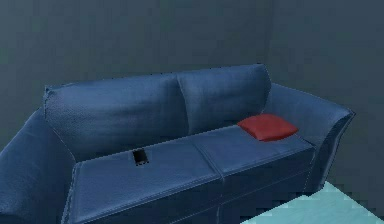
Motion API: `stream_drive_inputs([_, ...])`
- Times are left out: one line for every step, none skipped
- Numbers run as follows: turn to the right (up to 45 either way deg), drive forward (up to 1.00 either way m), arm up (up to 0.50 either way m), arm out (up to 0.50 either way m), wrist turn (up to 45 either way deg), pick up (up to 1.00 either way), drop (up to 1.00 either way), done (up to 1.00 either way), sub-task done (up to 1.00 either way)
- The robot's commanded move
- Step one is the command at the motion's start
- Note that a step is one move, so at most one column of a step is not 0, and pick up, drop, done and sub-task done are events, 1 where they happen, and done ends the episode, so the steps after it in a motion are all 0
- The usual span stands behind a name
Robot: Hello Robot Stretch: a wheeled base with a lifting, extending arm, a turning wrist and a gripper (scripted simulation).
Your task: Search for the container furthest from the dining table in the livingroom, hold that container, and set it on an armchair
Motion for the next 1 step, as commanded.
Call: stream_drive_inputs([0.0, 0.0, 0.0, -0.48, 0.0, 0.0, 0.0, 0.0, 0.0])
